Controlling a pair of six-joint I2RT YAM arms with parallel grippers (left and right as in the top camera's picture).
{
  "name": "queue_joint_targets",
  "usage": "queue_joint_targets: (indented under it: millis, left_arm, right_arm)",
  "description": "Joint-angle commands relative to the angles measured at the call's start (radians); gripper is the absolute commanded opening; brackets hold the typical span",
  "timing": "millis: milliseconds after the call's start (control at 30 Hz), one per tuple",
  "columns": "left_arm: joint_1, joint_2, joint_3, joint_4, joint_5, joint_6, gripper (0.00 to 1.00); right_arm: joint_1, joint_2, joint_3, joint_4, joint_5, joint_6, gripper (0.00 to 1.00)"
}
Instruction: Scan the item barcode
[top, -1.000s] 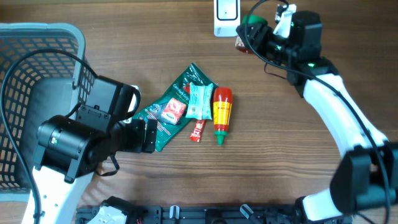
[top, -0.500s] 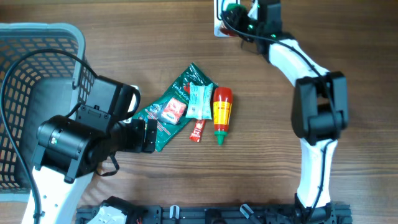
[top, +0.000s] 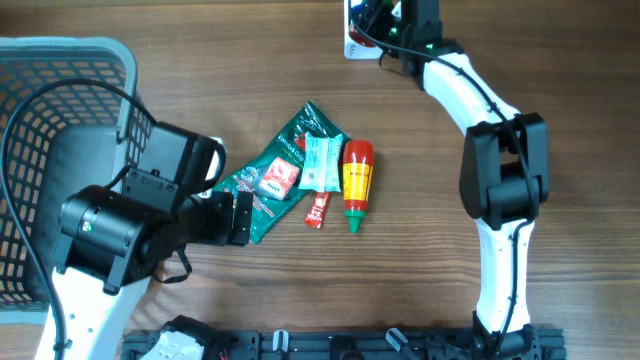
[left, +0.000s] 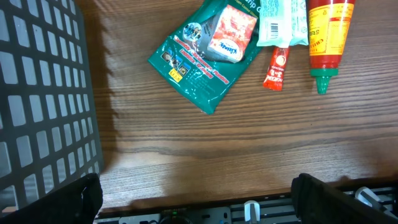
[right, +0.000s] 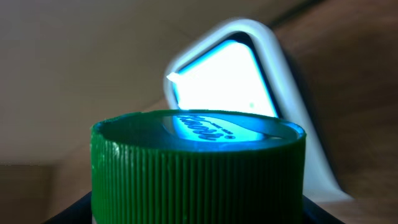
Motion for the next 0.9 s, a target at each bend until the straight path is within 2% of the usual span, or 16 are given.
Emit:
queue_joint_targets:
  millis: [0, 233, 433, 667, 800, 867]
  left_arm:
    - [0.005, -0.007, 0.004, 0.002, 0.012, -0.010, 1.00]
    - [0.005, -0.007, 0.004, 0.002, 0.012, -0.010, 1.00]
    - [0.005, -0.007, 0.004, 0.002, 0.012, -0.010, 1.00]
    - [0.005, -0.007, 0.004, 0.003, 0.012, -0.010, 1.00]
    - [0.005, -0.007, 0.004, 0.003, 0.012, -0.010, 1.00]
    - [0.005, -0.007, 0.004, 0.002, 0.012, -0.010, 1.00]
  right_arm:
    - [-0.064, -0.084, 0.093, -0.135, 0.032, -0.113, 0.28]
    - [-0.254, -0.300, 0.102, -0.526, 0.195, -0.234, 0.28]
    - [-0.471, -0.328, 0.094, -0.772, 0.381, -0.275, 0.29]
    - [-0.670, -0.262, -0.002, -0.758, 0.422, -0.340, 0.29]
    - [-0.723, -0.189, -0.043, -0.719, 0.415, -0.379, 0.29]
    - [-0.731, -0.161, -0.045, -0.708, 0.444, -0.385, 0.33]
